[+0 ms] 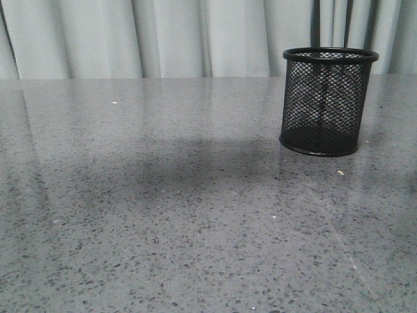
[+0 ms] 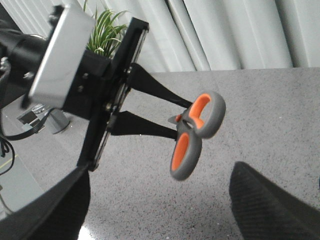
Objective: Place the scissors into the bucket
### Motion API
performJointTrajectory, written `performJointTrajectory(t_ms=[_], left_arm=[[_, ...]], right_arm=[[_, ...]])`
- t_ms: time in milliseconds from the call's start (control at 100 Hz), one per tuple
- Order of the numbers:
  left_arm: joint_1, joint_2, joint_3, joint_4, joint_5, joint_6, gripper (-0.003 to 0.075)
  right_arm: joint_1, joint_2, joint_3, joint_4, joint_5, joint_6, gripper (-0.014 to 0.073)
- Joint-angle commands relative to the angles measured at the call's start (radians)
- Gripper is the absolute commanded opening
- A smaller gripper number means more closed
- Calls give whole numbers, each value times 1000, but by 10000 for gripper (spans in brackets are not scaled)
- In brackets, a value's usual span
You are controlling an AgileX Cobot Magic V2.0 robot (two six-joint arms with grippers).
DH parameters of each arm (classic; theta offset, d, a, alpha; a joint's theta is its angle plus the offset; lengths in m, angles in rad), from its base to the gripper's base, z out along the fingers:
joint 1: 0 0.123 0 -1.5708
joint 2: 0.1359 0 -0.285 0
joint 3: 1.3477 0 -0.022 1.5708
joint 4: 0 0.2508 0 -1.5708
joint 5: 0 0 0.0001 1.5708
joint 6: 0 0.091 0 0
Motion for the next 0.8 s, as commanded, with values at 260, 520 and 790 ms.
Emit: performJointTrajectory(t_ms=[260,520,790], left_arm=[[-73,-37,-35,-18,-172,-9,42],[-73,-37,-35,-29,-187,-9,42],[-73,-37,-35,-41,-215,-9,42]], right_arm=[[4,114,-98,64,11,-32,521],[4,175,-98,85,-44,-32,521],[4,272,-98,278,-43,-125,520]])
